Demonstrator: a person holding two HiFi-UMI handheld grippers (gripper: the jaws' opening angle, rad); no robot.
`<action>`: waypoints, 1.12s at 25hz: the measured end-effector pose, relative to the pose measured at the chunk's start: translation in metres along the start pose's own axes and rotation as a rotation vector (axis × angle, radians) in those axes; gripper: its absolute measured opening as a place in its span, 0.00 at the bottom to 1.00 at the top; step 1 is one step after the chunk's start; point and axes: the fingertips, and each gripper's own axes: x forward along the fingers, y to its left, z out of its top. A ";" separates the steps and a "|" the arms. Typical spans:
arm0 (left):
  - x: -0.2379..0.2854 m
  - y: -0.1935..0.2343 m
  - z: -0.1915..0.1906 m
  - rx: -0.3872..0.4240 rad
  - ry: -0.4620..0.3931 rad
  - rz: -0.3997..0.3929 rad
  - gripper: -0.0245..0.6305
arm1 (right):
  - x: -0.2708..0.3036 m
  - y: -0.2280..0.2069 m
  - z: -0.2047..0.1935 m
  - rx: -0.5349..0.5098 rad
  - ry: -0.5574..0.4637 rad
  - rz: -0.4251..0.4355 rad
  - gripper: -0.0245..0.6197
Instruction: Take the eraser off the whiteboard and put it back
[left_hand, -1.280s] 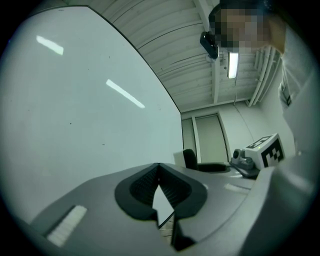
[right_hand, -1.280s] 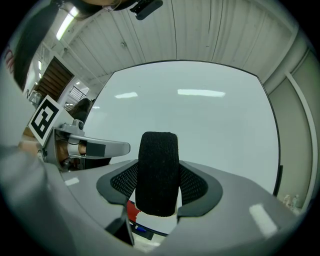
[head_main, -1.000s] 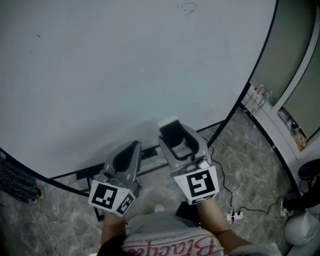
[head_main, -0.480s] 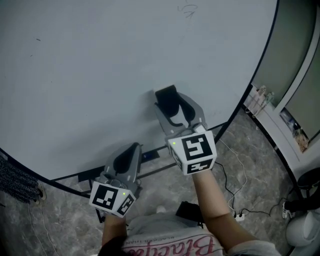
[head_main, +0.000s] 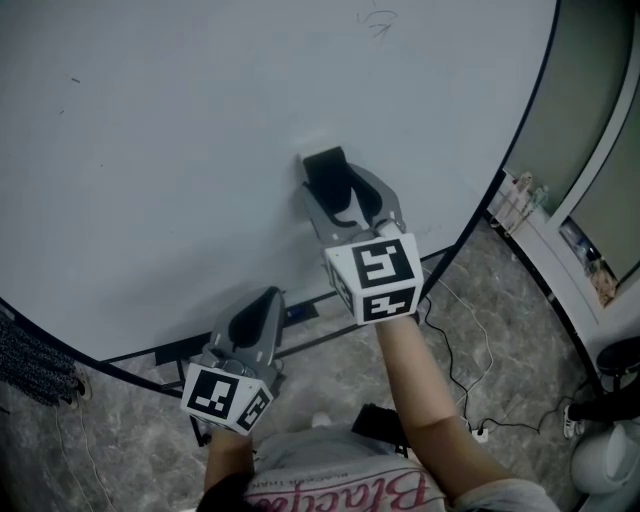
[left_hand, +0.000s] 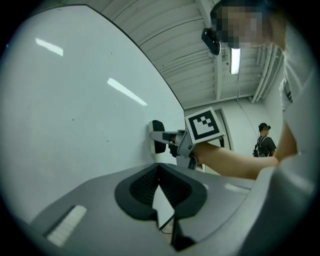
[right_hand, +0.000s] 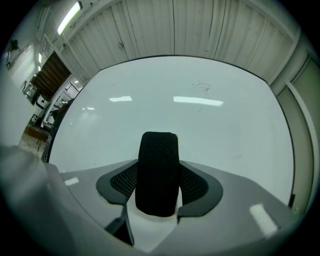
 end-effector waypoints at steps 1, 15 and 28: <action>0.001 0.000 0.000 0.000 0.000 0.000 0.03 | 0.002 -0.001 -0.001 -0.004 0.006 0.000 0.42; 0.004 0.004 0.000 -0.004 0.006 -0.001 0.03 | 0.007 -0.002 -0.005 -0.035 0.006 0.005 0.43; 0.007 0.007 0.002 -0.008 -0.003 0.004 0.03 | -0.034 0.006 -0.014 0.031 0.010 0.035 0.54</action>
